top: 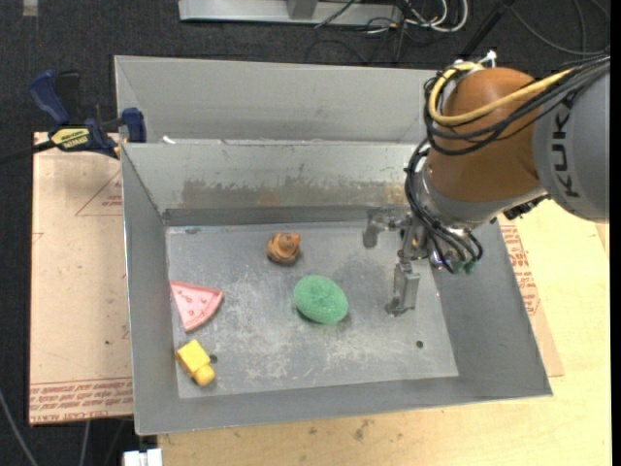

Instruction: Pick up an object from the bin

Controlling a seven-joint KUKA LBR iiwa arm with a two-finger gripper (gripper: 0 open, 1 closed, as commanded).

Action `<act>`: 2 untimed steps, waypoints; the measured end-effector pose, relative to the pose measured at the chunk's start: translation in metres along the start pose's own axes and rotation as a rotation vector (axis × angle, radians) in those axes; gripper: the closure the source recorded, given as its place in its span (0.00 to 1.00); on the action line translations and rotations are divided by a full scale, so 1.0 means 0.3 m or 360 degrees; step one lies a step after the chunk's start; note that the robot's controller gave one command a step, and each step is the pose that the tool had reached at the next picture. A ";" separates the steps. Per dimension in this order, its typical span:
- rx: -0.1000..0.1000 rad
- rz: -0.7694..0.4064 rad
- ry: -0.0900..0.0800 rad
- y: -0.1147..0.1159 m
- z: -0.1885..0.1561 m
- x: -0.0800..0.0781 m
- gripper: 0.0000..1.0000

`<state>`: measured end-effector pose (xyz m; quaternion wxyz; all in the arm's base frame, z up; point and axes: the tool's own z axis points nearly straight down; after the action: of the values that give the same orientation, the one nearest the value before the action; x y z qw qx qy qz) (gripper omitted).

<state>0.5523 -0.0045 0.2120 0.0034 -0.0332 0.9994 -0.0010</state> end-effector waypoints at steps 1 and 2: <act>-0.0006 0.0083 0.0009 0.075 0.113 0.019 0.00; -0.0005 0.0231 0.0011 0.096 0.201 0.016 0.00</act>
Offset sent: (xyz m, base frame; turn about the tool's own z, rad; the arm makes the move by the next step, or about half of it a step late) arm -0.0044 0.0313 -0.0827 0.0538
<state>0.5460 0.0239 0.1517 0.0000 0.0392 0.9992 0.0008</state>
